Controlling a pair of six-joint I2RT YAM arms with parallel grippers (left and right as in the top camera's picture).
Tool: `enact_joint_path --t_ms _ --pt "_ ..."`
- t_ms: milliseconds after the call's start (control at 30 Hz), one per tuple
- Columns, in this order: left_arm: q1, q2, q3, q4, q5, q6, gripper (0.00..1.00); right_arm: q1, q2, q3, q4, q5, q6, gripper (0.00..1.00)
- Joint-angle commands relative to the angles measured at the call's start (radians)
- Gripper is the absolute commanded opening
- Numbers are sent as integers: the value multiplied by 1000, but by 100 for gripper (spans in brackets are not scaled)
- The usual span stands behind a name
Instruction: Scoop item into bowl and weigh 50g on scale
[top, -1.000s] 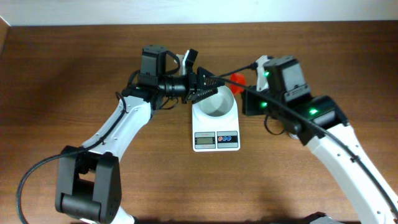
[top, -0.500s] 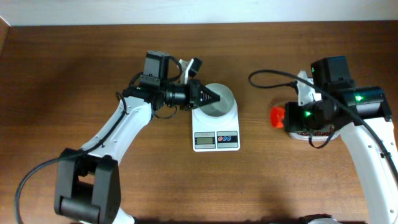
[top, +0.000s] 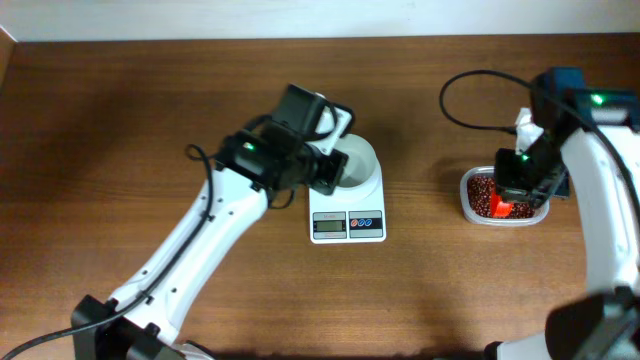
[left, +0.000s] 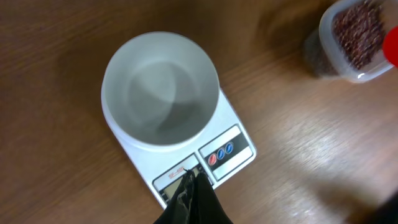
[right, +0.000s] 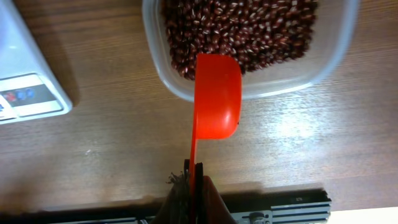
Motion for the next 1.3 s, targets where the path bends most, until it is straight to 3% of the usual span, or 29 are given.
enact_joint_path --t_ms 0,267,600,1133,1267 --pt "-83 7 8 -25 -144 -14 0 -4 70 26 1 28 -5 4" --pt "-140 30 -83 -7 -150 -116 0 -54 74 27 64 31 -5 4" --pt "-256 154 -174 149 -185 -114 0 -82 74 27 193 0 3 4" --pt "-302 235 -182 141 -232 -106 0 -80 74 27 189 -1 3 4" --pt "-302 235 -168 143 -334 -106 0 -80 74 27 189 0 3 4"
